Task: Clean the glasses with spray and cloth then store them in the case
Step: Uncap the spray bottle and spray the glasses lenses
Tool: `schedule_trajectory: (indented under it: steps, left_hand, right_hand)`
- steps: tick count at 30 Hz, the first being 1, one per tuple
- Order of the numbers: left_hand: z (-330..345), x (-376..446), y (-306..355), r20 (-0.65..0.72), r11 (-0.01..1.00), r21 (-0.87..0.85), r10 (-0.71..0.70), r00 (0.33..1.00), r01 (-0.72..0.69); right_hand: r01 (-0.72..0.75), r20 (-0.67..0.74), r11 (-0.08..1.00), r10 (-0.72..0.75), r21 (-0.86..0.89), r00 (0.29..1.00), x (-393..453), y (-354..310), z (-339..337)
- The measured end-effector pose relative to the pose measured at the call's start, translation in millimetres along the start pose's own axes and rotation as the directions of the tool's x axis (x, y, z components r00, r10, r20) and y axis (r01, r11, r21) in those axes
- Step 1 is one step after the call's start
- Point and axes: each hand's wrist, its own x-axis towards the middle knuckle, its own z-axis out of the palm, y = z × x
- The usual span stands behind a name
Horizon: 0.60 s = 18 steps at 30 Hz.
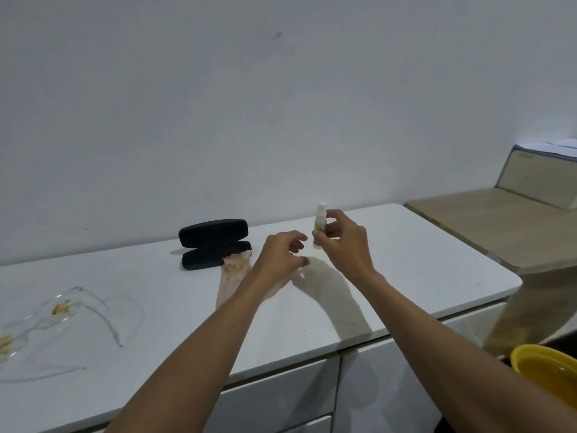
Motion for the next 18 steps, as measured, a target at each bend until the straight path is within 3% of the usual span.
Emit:
schedule_trajectory:
  steps: [5, 8, 13, 18]
  left_hand:
    - [-77.2, -8.8, -8.1, -0.195, 0.998, 0.05, 0.044, 0.98, -0.034]
    - [-135.5, -31.3, -21.5, -0.336, 0.993, 0.115, 0.044, 0.941, -0.005]
    - [-225.9, -100.2, -57.0, -0.528, 0.972, 0.203, 0.008, 0.849, 0.118]
    - [-287.6, -182.3, -88.6, -0.641, 0.932, 0.245, -0.051, 0.766, 0.266]
  right_hand:
    - [0.171, -0.002, 0.979, -0.172, 0.112, 0.985, 8.1, -61.9, 46.6]
    - [0.203, 0.064, 0.958, -0.22, 0.202, 0.973, 0.7, -100.7, 89.0]
    - [0.33, 0.187, 0.898, -0.391, 0.29, 0.901, -31.8, -156.0, 163.0]
    - [0.353, 0.318, 0.848, -0.487, 0.395, 0.813, -71.7, -193.4, 217.3]
